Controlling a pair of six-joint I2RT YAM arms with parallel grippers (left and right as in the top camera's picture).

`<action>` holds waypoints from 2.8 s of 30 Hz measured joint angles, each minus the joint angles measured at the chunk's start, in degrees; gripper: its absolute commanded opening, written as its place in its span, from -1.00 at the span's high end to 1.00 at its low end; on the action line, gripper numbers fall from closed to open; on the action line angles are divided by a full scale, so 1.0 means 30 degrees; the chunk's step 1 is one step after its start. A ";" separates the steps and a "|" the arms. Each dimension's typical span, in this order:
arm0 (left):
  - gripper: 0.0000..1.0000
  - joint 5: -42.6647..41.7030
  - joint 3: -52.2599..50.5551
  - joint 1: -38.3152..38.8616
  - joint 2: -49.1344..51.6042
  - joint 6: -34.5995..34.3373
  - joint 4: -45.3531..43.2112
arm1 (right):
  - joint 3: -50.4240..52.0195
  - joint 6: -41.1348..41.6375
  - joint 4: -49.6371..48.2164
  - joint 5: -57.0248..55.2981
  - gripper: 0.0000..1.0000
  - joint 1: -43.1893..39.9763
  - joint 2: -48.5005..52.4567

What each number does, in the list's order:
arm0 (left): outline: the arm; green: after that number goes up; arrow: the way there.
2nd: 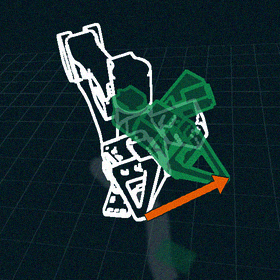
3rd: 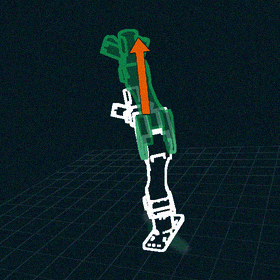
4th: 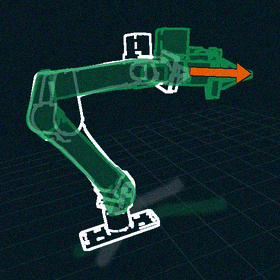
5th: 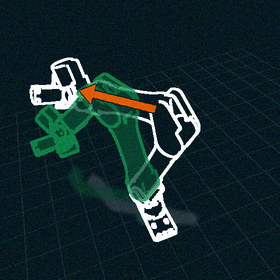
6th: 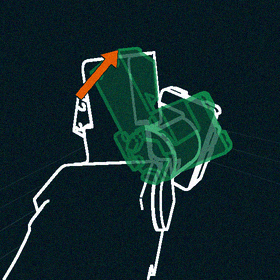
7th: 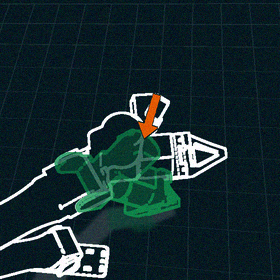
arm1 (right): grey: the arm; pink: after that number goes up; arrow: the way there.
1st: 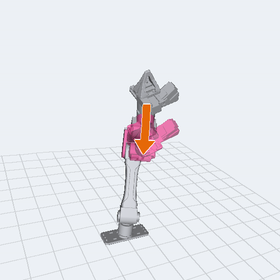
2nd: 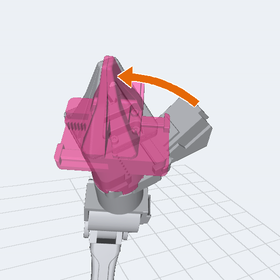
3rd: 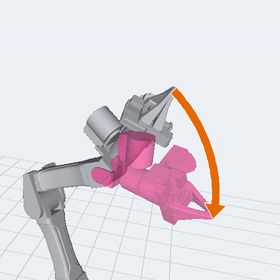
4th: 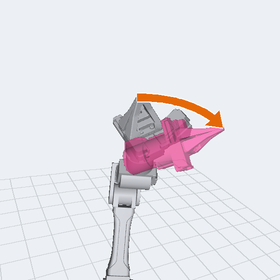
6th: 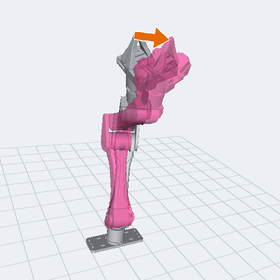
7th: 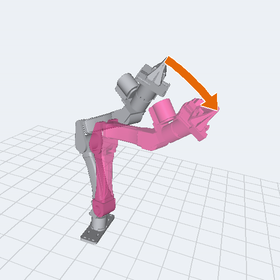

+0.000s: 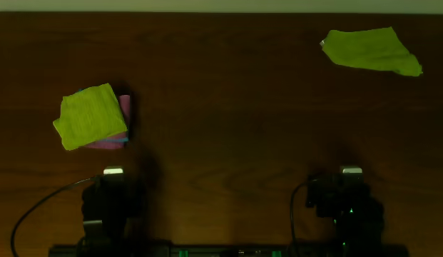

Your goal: Fold the cloth

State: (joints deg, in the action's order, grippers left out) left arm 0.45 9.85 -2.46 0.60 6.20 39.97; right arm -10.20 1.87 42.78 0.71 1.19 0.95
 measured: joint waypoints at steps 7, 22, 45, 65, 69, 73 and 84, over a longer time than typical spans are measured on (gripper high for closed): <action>-0.91 0.0000 0.0000 0.0000 -0.0007 0.0000 0.0000 | 0.0000 0.0000 0.0000 -0.0007 -0.98 0.0000 0.0000; -0.91 0.0000 0.0000 0.0000 -0.0007 0.0000 0.0007 | 0.0000 0.0000 0.0000 -0.0007 -0.98 0.0000 0.0000; -0.91 0.0000 0.0000 0.0000 -0.0007 -0.0007 0.0007 | 0.0000 0.0000 0.0000 0.0000 -0.98 0.0000 0.0000; -0.91 0.0000 0.0000 0.0000 -0.0007 0.0000 0.0029 | -0.5646 0.1872 -0.3024 -0.0998 -0.99 -0.1537 0.8998; -0.91 -0.0007 0.0000 0.0000 0.0000 -0.0007 0.0007 | -0.8859 0.1931 -0.2943 -0.1049 -0.98 -0.2506 1.3005; -0.90 0.0000 0.0000 0.0000 -0.0007 -0.0007 0.0022 | -1.2182 0.1938 -0.2463 -0.0860 -0.99 -0.3402 1.7347; -0.91 0.0000 0.0000 0.0000 -0.0007 -0.0007 0.0015 | -2.0458 0.1843 -0.1421 -0.0255 -0.98 -0.4590 2.6979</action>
State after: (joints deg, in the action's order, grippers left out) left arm 0.45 9.85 -2.46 0.58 6.17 40.01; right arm -71.57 7.40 38.52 -0.05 -12.58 81.89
